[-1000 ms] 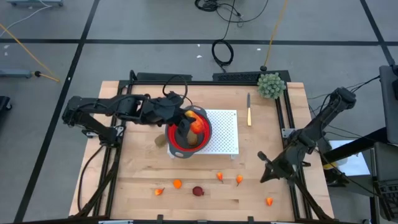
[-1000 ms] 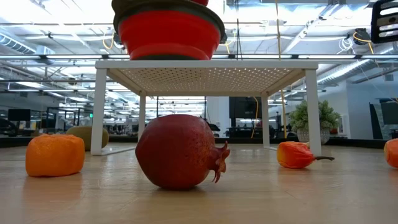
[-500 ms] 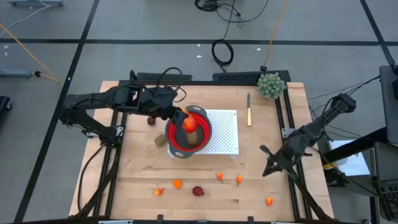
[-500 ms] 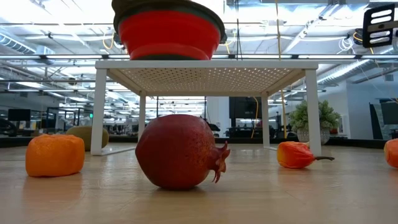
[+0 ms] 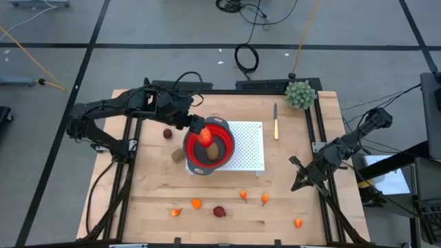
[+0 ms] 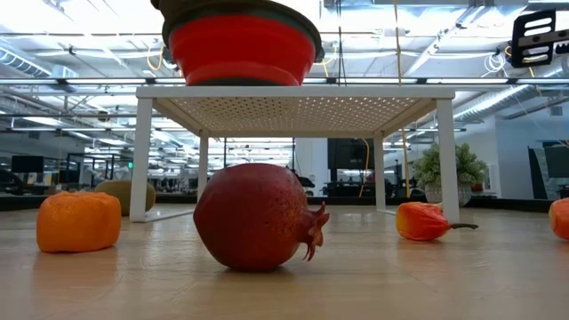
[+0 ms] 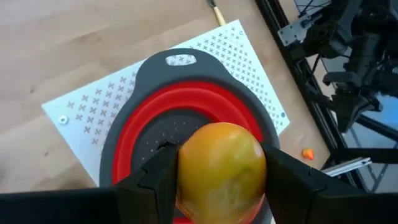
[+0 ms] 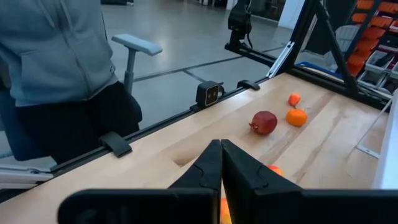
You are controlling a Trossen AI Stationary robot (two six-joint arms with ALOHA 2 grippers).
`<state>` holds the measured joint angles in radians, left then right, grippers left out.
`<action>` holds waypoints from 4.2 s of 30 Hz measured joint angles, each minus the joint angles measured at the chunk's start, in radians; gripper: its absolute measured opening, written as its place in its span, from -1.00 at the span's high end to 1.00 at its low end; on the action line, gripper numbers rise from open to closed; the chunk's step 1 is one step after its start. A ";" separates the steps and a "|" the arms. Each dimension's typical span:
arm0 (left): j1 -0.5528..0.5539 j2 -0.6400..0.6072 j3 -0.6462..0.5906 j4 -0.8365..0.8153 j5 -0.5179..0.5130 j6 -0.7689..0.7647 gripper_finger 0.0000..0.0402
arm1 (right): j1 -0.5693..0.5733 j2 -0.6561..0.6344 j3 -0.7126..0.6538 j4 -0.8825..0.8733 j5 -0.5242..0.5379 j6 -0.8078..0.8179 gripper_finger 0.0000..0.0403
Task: Pick & Place Fruit
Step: Put the mango into the strainer bowl on the shelf, then put the top pomegranate into the strainer bowl on the shelf
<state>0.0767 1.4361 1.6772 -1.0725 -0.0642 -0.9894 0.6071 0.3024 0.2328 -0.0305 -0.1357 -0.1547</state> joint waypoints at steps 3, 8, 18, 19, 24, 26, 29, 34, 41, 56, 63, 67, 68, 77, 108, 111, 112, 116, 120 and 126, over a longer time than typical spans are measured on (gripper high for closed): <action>0.014 0.000 0.000 -0.001 0.024 -0.043 0.08 | 0.000 -0.008 -0.004 -0.001 0.000 0.002 1.00; 0.038 0.001 0.000 -0.002 0.062 -0.143 0.08 | 0.000 -0.010 -0.004 0.004 0.000 0.003 1.00; 0.078 0.033 0.000 -0.001 0.174 -0.250 0.08 | 0.000 -0.010 -0.004 0.004 0.000 0.004 1.00; 0.083 0.036 0.000 -0.001 0.190 -0.263 0.08 | 0.000 -0.010 -0.004 0.004 0.000 0.004 1.00; 0.095 0.057 0.000 -0.012 0.246 -0.289 0.08 | 0.000 -0.010 -0.004 0.003 0.000 0.032 1.00; 0.101 0.068 -0.002 -0.044 0.251 -0.298 0.08 | 0.000 -0.010 -0.004 0.004 0.000 0.038 1.00; 0.106 0.084 -0.001 -0.053 0.265 -0.300 0.08 | 0.000 -0.010 -0.004 0.004 0.000 0.038 1.00; 0.116 0.112 -0.001 -0.060 0.305 -0.308 0.08 | 0.000 -0.010 -0.004 0.004 0.001 0.038 1.00; 0.127 0.152 0.000 -0.077 0.345 -0.322 0.08 | 0.000 -0.010 -0.004 0.004 0.002 0.038 1.00; 0.138 0.181 0.000 -0.100 0.377 -0.297 0.08 | 0.000 -0.010 -0.004 0.004 0.002 0.038 1.00; 0.138 0.181 0.000 -0.101 0.371 -0.230 0.08 | 0.000 -0.010 -0.004 0.004 0.002 0.038 1.00; 0.138 0.181 0.000 -0.102 0.329 -0.199 0.08 | 0.000 -0.010 -0.004 0.004 0.002 0.038 1.00; 0.138 0.181 0.000 -0.102 0.326 -0.191 0.08 | 0.000 -0.010 -0.004 0.004 0.002 0.038 1.00; 0.138 0.182 -0.001 -0.104 0.305 -0.156 -0.15 | 0.000 -0.010 -0.004 0.004 0.003 0.038 1.00; 0.137 0.182 -0.001 -0.053 0.301 -0.106 -0.32 | 0.000 -0.010 -0.004 0.004 0.003 0.039 1.00; 0.137 0.182 -0.001 -0.018 0.333 -0.084 -0.32 | 0.000 -0.010 -0.004 0.004 0.003 0.039 1.00; 0.137 0.182 -0.001 -0.011 0.336 -0.081 -0.32 | 0.000 -0.010 -0.004 0.004 0.003 0.039 1.00; 0.138 0.182 -0.001 -0.025 0.350 -0.080 -0.32 | 0.000 -0.010 -0.004 0.004 0.003 0.039 1.00; 0.138 0.179 -0.001 -0.026 0.375 -0.078 -0.32 | 0.000 -0.010 -0.004 0.004 0.003 0.039 1.00; 0.140 0.124 -0.001 -0.026 0.352 -0.063 -0.32 | 0.000 -0.010 -0.004 0.004 0.003 0.041 1.00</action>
<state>0.2165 1.5599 1.6760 -1.0988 0.2883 -1.0525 0.6073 0.2924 0.2287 -0.0262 -0.1328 -0.1138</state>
